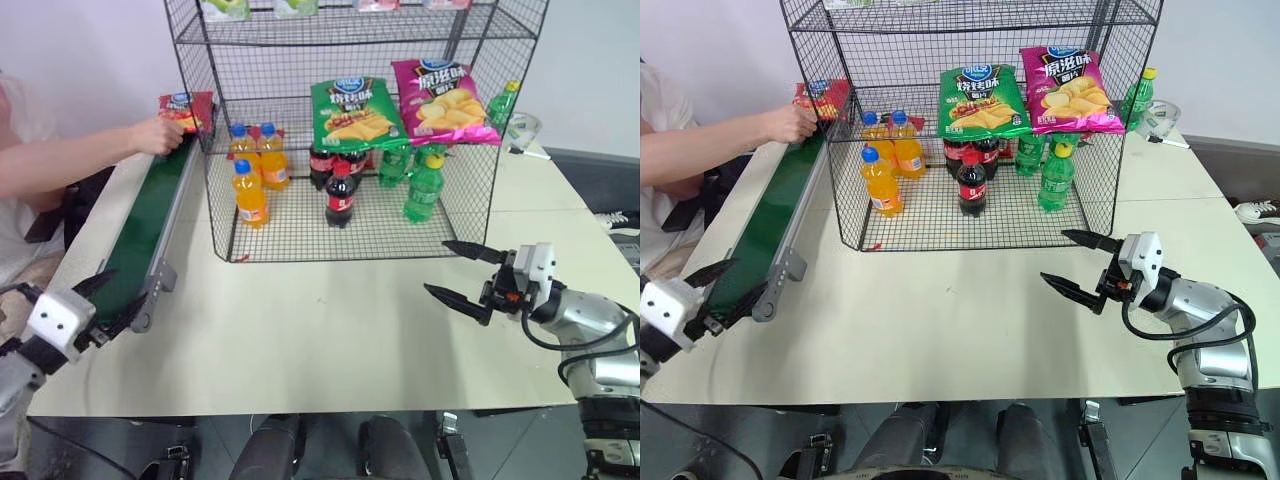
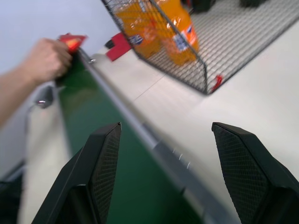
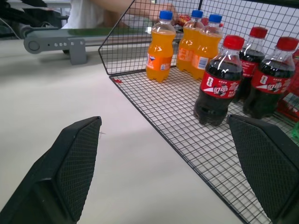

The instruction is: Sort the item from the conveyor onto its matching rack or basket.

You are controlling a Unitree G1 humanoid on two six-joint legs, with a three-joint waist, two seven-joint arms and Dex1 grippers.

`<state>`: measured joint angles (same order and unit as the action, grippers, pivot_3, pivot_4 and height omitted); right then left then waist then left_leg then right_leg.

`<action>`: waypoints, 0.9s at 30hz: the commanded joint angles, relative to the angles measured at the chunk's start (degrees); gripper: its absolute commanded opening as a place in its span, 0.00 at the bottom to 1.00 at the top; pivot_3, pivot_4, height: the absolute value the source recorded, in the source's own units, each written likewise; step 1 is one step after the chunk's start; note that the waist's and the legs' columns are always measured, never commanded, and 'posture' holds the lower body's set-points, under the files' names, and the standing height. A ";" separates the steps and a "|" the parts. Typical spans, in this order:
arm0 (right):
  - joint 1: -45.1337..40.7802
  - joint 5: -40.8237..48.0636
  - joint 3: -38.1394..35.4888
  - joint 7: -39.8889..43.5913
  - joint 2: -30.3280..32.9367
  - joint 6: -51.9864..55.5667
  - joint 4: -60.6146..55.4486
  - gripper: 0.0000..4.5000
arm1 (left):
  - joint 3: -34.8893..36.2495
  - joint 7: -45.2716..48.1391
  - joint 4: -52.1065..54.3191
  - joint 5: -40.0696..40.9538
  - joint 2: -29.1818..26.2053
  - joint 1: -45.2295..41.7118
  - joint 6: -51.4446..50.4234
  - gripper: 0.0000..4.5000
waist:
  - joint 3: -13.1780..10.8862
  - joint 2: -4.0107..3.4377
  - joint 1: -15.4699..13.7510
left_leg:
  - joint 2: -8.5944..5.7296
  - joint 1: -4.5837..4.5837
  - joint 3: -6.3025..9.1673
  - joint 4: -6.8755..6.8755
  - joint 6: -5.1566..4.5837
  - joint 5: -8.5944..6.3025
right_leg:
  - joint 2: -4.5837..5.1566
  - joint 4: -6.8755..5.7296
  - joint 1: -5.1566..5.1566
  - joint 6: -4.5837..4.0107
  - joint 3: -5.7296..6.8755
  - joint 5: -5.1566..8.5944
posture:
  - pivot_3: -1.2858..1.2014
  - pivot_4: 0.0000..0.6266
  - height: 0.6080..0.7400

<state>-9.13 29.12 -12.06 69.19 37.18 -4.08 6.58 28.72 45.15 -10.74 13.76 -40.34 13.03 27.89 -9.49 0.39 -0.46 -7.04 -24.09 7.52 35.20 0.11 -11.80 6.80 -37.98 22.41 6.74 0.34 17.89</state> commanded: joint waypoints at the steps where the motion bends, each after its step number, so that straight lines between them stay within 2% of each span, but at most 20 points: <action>1: -1.02 1.89 1.30 0.02 -1.58 1.31 -3.56 1.00 | 5.20 -7.50 -0.86 -7.55 0.81 3.27 9.70 0.72 | 0.00 0.00 -0.07 | 0.00 0.00 0.00 0.00 0.00 0.00 | 0.01 0.00 0.01 -0.08 0.00 0.04 | 0.52 0.24 1.00; 4: -1.29 0.95 2.68 -0.36 -2.61 1.01 -4.51 1.00 | 6.77 -12.10 -2.56 -11.58 1.16 4.90 14.60 0.72 | 0.00 0.00 -0.18 | 0.00 0.00 0.00 0.00 0.00 0.00 | 0.01 0.00 0.01 -0.09 0.00 0.05 | 0.52 0.24 1.00; 7: -2.58 0.30 4.91 -0.61 -4.37 0.78 -4.29 1.00 | 9.49 -21.23 -4.89 -24.48 -0.07 7.84 21.24 0.72 | 0.00 0.04 -0.24 | 0.00 0.00 0.00 0.01 0.00 0.00 | 0.01 0.01 0.02 -0.09 0.00 0.05 | 0.52 0.24 1.00; 9: -3.09 0.12 5.63 -0.75 -5.10 0.61 -4.04 1.00 | 10.92 -26.24 -5.94 -29.97 -0.71 9.26 24.02 0.72 | 0.00 0.05 -0.23 | 0.00 0.00 -0.01 0.00 0.00 -0.01 | 0.00 0.02 0.02 -0.08 0.00 0.04 | 0.52 0.24 1.00; 16: -3.97 -0.23 7.55 -0.72 -6.18 0.74 -4.13 1.00 | 11.97 -45.20 -9.71 -47.98 -2.20 16.02 26.69 0.72 | 0.00 0.05 -0.22 | -0.01 0.01 -0.01 -0.04 0.02 -0.01 | -0.01 0.01 0.06 0.05 0.01 -0.02 | 0.52 0.24 1.00; 22: -2.69 -0.42 11.20 3.22 -4.87 3.03 -6.70 1.00 | 9.77 -57.34 -10.78 -55.69 -4.09 18.17 23.42 0.72 | 0.00 0.06 -0.30 | 0.00 0.01 -0.01 -0.07 0.03 -0.02 | -0.03 0.00 0.09 0.09 0.03 -0.03 | 0.52 0.24 1.00; 27: -1.93 0.25 13.18 4.60 -4.96 5.05 -8.98 1.00 | 5.90 -62.91 -11.78 -57.55 -6.04 17.68 21.90 0.72 | 0.02 0.09 -0.25 | -0.01 0.01 0.00 -0.06 0.16 -0.10 | -0.03 -0.01 0.07 0.10 0.05 -0.03 | 0.52 0.24 1.00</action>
<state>-11.08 28.30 1.13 73.29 31.73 0.54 0.21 35.11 -15.46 -22.21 -43.56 -45.33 30.67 50.33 -9.47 0.48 -0.71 -7.05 -24.07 7.52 35.13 0.27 -11.90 6.77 -37.99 22.49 6.85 0.39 17.85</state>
